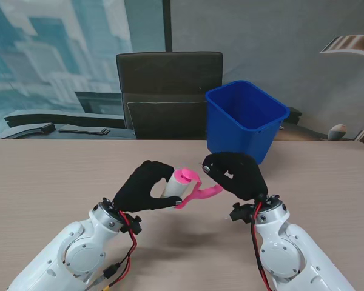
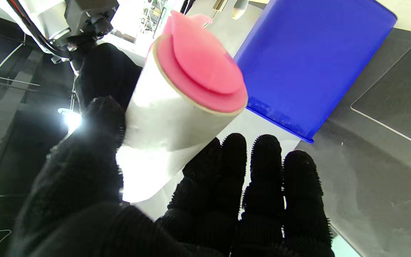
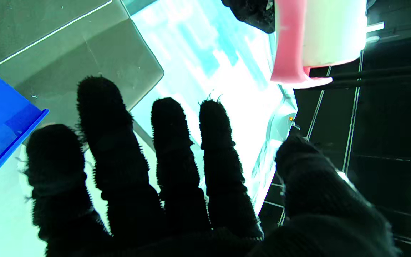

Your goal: Replace a lint-roller refill

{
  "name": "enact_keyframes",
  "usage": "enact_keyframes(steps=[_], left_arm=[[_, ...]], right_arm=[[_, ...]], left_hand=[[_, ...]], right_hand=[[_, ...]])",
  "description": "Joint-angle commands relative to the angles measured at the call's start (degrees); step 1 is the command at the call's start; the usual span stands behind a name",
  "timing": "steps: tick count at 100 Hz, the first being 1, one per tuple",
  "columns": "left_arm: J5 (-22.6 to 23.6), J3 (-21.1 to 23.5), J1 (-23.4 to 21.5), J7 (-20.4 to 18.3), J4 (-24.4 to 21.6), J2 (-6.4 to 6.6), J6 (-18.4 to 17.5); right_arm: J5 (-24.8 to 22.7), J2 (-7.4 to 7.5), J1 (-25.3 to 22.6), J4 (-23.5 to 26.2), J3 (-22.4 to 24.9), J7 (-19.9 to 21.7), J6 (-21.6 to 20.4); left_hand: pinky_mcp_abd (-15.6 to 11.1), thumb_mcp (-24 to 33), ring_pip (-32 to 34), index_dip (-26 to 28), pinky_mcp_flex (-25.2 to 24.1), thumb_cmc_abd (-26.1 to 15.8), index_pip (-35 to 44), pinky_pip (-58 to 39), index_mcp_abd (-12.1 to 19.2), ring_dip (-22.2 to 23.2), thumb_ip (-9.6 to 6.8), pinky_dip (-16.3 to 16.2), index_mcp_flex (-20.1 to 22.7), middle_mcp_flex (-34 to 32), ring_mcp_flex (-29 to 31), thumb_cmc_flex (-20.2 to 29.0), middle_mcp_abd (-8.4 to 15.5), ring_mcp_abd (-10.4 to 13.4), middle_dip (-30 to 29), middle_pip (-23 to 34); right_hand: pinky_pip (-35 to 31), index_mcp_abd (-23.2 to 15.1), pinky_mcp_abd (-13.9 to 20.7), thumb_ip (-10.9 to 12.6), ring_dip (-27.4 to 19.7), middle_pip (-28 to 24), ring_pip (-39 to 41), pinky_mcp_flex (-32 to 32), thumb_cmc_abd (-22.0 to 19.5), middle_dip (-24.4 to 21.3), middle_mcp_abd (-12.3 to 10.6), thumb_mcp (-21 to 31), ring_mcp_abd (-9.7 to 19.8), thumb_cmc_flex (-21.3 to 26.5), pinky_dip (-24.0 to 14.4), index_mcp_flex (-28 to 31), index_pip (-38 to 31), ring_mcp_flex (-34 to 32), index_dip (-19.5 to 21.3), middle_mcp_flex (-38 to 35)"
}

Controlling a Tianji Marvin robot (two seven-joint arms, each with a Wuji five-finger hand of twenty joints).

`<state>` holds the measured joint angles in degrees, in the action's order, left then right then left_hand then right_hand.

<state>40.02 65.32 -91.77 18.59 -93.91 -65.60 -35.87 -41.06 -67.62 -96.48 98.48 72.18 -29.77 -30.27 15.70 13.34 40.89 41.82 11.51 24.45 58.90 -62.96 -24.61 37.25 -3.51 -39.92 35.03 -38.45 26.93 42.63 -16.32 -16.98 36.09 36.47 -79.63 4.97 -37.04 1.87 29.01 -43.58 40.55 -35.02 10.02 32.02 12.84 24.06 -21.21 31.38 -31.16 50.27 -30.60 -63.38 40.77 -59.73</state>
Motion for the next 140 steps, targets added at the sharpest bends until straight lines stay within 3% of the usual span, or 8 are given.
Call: enact_keyframes(steps=[1, 15, 35, 50, 140], left_arm=[[0.41, 0.11, 0.24, -0.1, 0.34, -0.06, -0.59], [2.85, -0.06, 0.77, 1.59, 1.15, 0.01, -1.39], [4.73, -0.03, 1.01, 2.93, 1.47, 0.1, -1.66], [4.88, 0.07, 0.92, 3.1, 1.34, 0.09, -1.84], [3.69, -0.48, 0.82, 2.06, 1.16, 0.08, -1.49]], right_arm=[[-1.24, 0.39, -0.86, 1.03, 0.13, 1.15, 0.08], [-2.0, 0.77, -1.2, 1.79, 0.23, 2.31, 0.09], [-1.97, 1.08, -0.71, 2.13, -0.5, 4.0, 0.69], [-0.72, 1.17, 0.39, 1.28, -1.5, 5.58, 1.6], [0.54, 0.92, 1.78, -0.59, -4.04, 5.57, 1.26]], left_hand=[[-0.39, 14.29, 0.99, 2.93, -0.75, -5.13, 15.18, -1.03, 7.1, 0.76, -6.35, 0.63, 2.38, -2.07, 0.74, 8.18, 6.06, 1.36, 1.79, -0.36], [-0.37, 14.1, 0.99, 2.96, -0.94, -5.16, 15.1, -0.96, 7.1, 0.77, -6.27, 0.63, 2.3, -2.04, 0.71, 8.31, 5.91, 1.41, 1.76, -0.27], [-0.54, 13.78, 0.81, 3.02, -1.44, -5.35, 14.98, -0.83, 7.02, 0.74, -6.04, 0.58, 2.02, -1.57, 0.22, 8.56, 6.01, 1.67, 1.64, -0.26], [-0.58, 13.62, 0.77, 3.06, -1.62, -5.4, 14.94, -0.81, 6.99, 0.72, -5.95, 0.51, 1.94, -1.42, 0.09, 8.74, 5.93, 1.71, 1.59, -0.16], [-0.51, 13.42, 0.67, 3.47, -1.69, -5.64, 15.05, -0.7, 7.1, 0.67, -6.03, 0.31, 1.92, -1.48, 0.16, 8.69, 6.04, 1.81, 1.39, -0.05]], right_hand=[[2.51, -1.69, 17.47, 0.0, 0.57, 1.71, -2.56, 2.66, 3.63, -0.84, -1.42, 3.15, 12.92, 1.91, -1.52, -2.84, 0.6, 2.67, -1.88, 3.1], [6.51, -3.33, 17.68, -2.11, 0.17, 3.66, -5.45, 7.74, 9.48, -1.65, -2.09, 6.43, 13.71, 3.78, -2.36, -5.84, -1.46, 7.65, -5.8, 7.15], [9.31, -4.99, 17.94, -3.99, -0.27, 4.77, -7.34, 10.66, 12.99, -1.92, -2.18, 11.23, 14.3, 4.35, -2.98, -8.36, -5.09, 11.0, -9.17, 10.49], [9.55, -5.76, 17.83, -4.57, -0.21, 4.86, -7.36, 11.25, 13.23, -1.89, -2.25, 12.35, 14.28, 4.06, -3.16, -8.69, -6.09, 11.66, -9.44, 10.79], [9.55, -6.42, 17.84, -5.52, 0.1, 4.73, -6.6, 11.43, 12.77, -1.52, -2.31, 12.73, 14.27, 4.23, -3.89, -8.54, -9.93, 11.68, -11.15, 10.42]])
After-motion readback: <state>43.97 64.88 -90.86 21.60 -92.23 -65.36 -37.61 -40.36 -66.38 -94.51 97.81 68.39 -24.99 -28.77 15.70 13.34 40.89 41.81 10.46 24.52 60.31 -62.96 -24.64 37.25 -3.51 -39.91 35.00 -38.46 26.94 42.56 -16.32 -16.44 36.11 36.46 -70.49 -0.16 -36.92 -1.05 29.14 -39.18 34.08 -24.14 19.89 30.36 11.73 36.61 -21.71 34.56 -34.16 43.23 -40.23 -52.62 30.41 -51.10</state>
